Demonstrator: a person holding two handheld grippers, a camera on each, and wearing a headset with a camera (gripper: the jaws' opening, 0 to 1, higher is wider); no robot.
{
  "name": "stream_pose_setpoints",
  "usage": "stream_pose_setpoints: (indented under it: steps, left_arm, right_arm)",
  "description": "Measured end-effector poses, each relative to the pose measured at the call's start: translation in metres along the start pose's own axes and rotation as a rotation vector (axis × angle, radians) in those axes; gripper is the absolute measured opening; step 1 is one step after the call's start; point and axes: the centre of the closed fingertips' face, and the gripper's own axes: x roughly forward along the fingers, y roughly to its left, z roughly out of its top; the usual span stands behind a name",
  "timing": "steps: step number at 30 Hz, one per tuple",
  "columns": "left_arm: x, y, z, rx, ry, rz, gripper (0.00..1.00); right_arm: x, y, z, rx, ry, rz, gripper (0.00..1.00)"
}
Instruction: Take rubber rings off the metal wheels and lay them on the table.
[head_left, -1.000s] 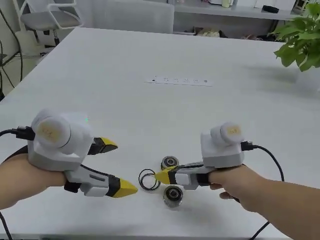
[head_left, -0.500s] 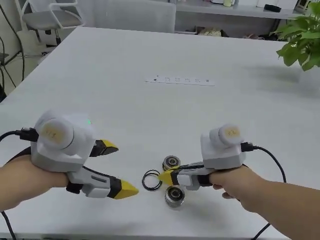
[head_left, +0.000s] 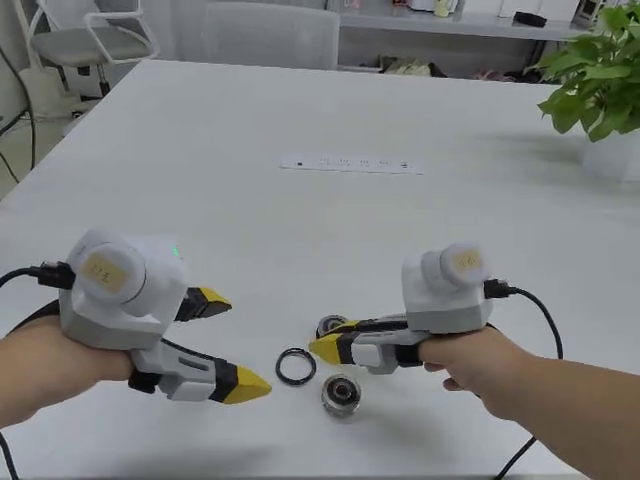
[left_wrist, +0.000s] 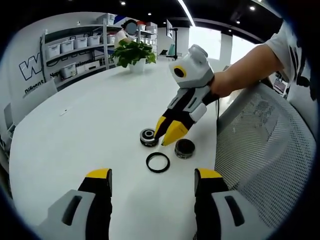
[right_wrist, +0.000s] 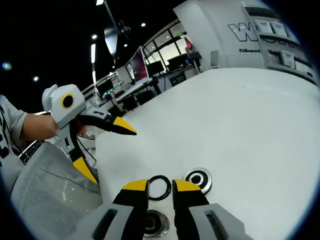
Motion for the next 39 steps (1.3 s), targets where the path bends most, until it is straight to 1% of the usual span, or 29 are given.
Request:
stream_pose_setpoints:
  steps: [6,11,15,17,20,21,26,34,39]
  left_arm:
    - [0.009,-0.001,0.004,0.003,0.001,-0.015,0.64]
    - [0.018,0.001,0.009,0.002,-0.001,-0.03,0.63]
    - [0.023,0.004,0.014,0.002,-0.002,-0.036,0.63]
    - [0.026,0.006,0.015,0.001,-0.001,-0.039,0.63]
    - [0.029,0.009,0.015,-0.006,0.002,-0.042,0.61]
    - [0.031,0.013,0.015,-0.008,0.004,-0.043,0.61]
    - [0.039,0.017,0.018,-0.005,0.009,-0.045,0.59]
    - [0.051,0.02,0.02,0.001,0.019,-0.054,0.54]
    - [0.057,0.021,0.023,0.008,0.013,-0.057,0.51]
  right_arm:
    - [-0.009,-0.006,0.004,-0.017,-0.019,-0.022,0.21]
    - [-0.018,-0.015,0.008,-0.025,-0.046,-0.049,0.24]
    - [-0.024,-0.021,0.01,-0.026,-0.054,-0.066,0.25]
    - [-0.026,-0.025,0.009,-0.043,-0.05,-0.078,0.26]
    - [-0.028,-0.03,0.007,-0.048,-0.045,-0.091,0.27]
    - [-0.029,-0.032,0.006,-0.052,-0.041,-0.096,0.27]
    - [-0.031,-0.04,0.004,-0.079,-0.027,-0.111,0.29]
    - [-0.03,-0.049,-0.006,-0.119,0.014,-0.125,0.3]
    - [-0.028,-0.052,-0.012,-0.149,0.042,-0.127,0.3]
